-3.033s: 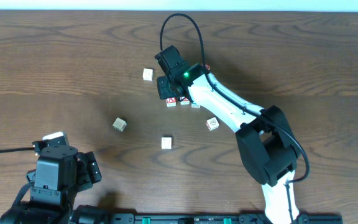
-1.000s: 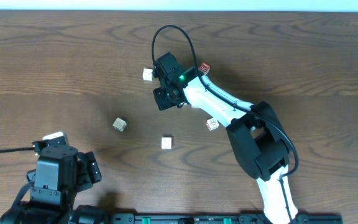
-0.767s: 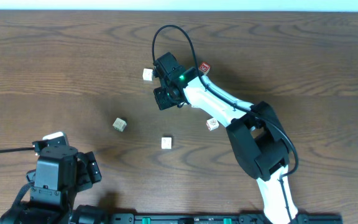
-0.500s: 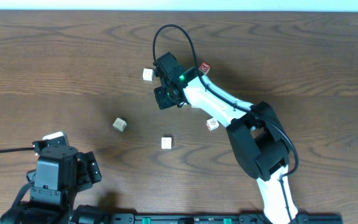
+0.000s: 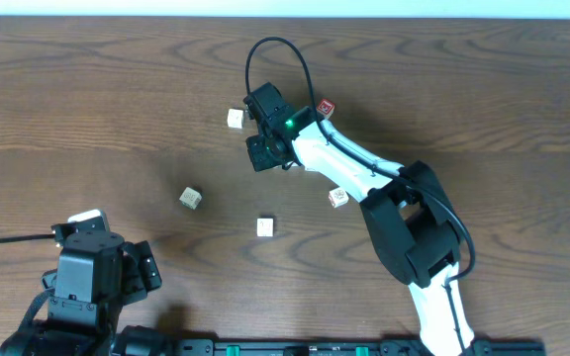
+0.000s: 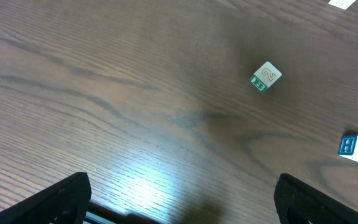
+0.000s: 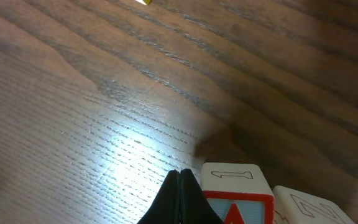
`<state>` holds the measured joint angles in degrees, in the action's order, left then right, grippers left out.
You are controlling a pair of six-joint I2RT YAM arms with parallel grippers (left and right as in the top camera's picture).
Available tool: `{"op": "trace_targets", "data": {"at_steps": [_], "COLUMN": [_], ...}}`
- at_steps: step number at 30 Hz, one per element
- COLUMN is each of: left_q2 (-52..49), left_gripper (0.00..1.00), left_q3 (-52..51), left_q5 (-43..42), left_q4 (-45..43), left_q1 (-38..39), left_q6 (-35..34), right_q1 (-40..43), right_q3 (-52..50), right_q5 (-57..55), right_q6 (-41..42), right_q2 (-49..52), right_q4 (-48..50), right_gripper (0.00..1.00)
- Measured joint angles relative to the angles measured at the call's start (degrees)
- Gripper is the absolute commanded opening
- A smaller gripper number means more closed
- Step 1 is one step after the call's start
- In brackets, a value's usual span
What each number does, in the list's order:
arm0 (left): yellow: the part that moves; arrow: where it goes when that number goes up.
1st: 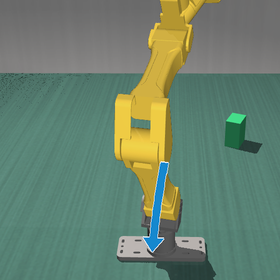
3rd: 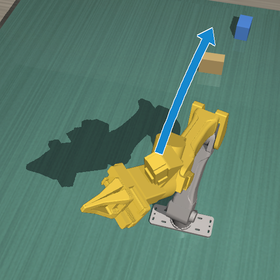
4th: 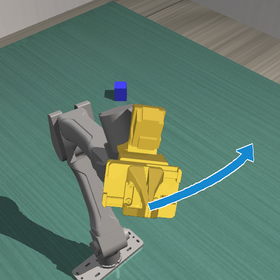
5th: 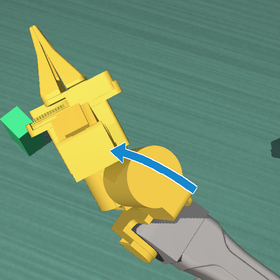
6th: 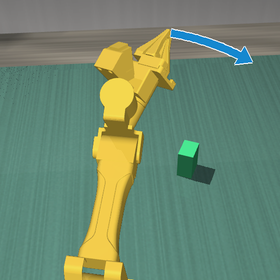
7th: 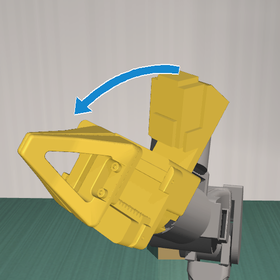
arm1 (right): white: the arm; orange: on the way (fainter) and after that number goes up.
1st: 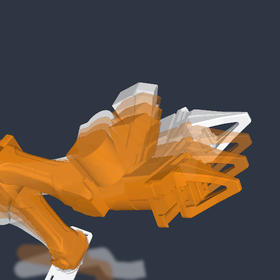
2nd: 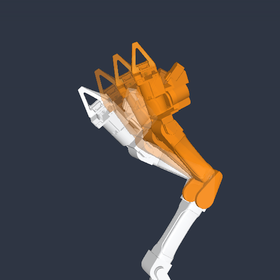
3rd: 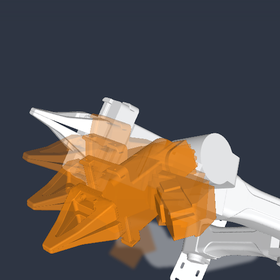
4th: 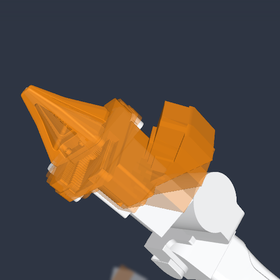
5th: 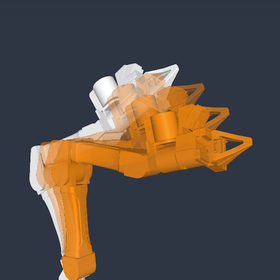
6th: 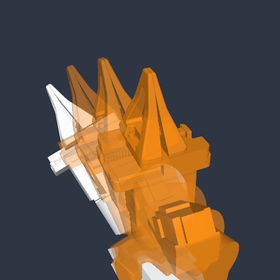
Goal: Spell out Ai2
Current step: 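Lower the A block left of the I block and open the right gripper, then lift the right gripper up and away from the blocks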
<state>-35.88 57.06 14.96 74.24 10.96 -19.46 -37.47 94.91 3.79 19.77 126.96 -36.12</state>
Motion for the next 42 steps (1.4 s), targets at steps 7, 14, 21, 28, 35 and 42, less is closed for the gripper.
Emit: {"op": "trace_targets", "data": {"at_steps": [7,14,21,28,35,42], "left_q2": [0.0,0.0,0.0,0.0,0.0,0.0], "left_gripper": [0.95,0.95,0.95,0.95,0.95,0.95], "left_q3": [0.0,0.0,0.0,0.0,0.0,0.0], "left_q5": [0.0,0.0,0.0,0.0,0.0,0.0], "left_q4": [0.0,0.0,0.0,0.0,0.0,0.0], "left_q1": [0.0,0.0,0.0,0.0,0.0,0.0], "left_q6": [0.0,0.0,0.0,0.0,0.0,0.0], "right_q1": [0.0,0.0,0.0,0.0,0.0,0.0], "right_q3": [0.0,0.0,0.0,0.0,0.0,0.0], "right_q5": [-1.0,-1.6,-2.5,-2.6,-2.8,-3.7], "right_q6": [0.8,1.3,2.1,2.2,2.2,2.6], "right_q2": [0.0,0.0,0.0,0.0,0.0,0.0], "right_q4": [0.1,0.6,0.6,0.9,0.9,0.9], "right_gripper": [0.01,0.01,0.01,0.01,0.01,0.02]}}
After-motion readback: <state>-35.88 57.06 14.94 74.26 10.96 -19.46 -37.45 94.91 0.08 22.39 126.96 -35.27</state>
